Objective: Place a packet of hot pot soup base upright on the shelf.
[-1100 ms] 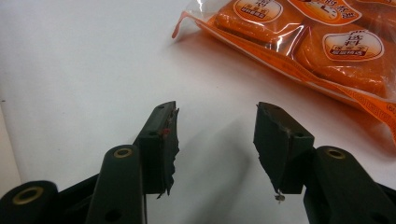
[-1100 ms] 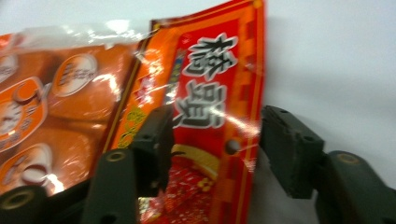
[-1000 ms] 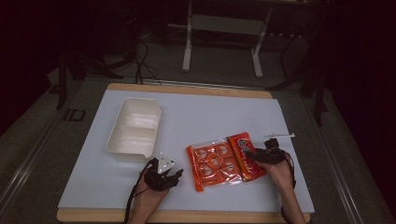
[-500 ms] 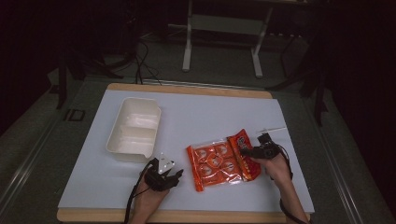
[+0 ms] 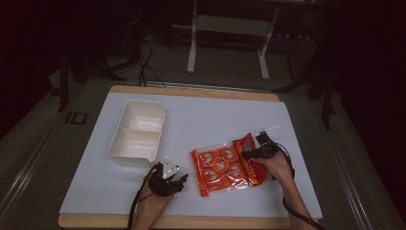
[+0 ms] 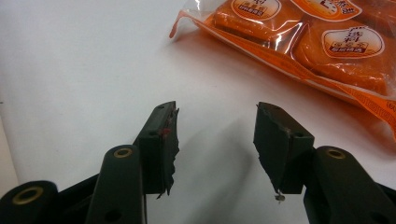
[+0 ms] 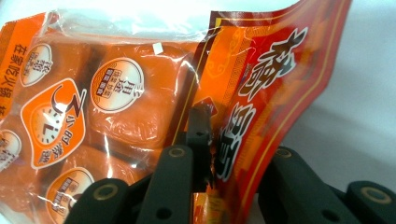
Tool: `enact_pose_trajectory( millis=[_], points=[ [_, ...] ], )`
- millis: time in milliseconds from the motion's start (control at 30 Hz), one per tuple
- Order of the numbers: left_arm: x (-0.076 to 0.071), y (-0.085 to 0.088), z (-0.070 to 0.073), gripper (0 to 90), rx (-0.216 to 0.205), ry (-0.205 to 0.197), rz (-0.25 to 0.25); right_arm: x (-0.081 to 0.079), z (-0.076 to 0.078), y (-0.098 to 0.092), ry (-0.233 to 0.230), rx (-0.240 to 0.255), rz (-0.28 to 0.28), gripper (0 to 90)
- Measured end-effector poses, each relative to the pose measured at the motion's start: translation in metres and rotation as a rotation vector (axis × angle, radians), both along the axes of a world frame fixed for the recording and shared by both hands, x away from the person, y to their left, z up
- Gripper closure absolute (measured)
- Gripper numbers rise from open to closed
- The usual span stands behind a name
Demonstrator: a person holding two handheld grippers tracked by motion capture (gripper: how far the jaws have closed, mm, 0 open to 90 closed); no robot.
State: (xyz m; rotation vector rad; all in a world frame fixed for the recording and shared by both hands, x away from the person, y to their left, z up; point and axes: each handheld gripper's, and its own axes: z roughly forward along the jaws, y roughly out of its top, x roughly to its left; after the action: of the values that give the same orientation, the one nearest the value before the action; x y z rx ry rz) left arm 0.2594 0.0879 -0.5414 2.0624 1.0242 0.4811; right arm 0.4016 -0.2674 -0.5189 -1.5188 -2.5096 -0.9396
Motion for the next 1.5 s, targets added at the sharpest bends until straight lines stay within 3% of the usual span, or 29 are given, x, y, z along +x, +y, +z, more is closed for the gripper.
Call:
enact_pose_trajectory(
  millis=[200,333,600,833,1167,1500],
  points=[
    [0.000,0.000,0.000,49.5,-0.001,0.001,0.000,-0.001,0.002,0.004,0.009,-0.011,0.004,87.9],
    [0.000,0.000,0.000,49.6,0.000,-0.001,0.000,-0.003,0.003,0.005,-0.016,-0.020,0.014,88.9],
    [-0.001,0.000,0.000,49.9,-0.002,-0.008,0.002,-0.003,0.007,0.006,-0.020,-0.024,0.019,89.3],
    [-0.001,0.000,0.000,50.9,-0.004,-0.008,-0.005,-0.007,0.022,0.011,-0.057,-0.034,0.045,89.3],
    [-0.001,0.000,0.000,50.6,-0.004,-0.004,-0.011,-0.007,0.060,0.012,-0.043,0.045,0.071,89.4],
    [-0.001,0.000,0.000,50.5,-0.005,-0.007,-0.012,-0.024,0.116,0.044,-0.175,0.156,0.158,89.7]
  ],
)
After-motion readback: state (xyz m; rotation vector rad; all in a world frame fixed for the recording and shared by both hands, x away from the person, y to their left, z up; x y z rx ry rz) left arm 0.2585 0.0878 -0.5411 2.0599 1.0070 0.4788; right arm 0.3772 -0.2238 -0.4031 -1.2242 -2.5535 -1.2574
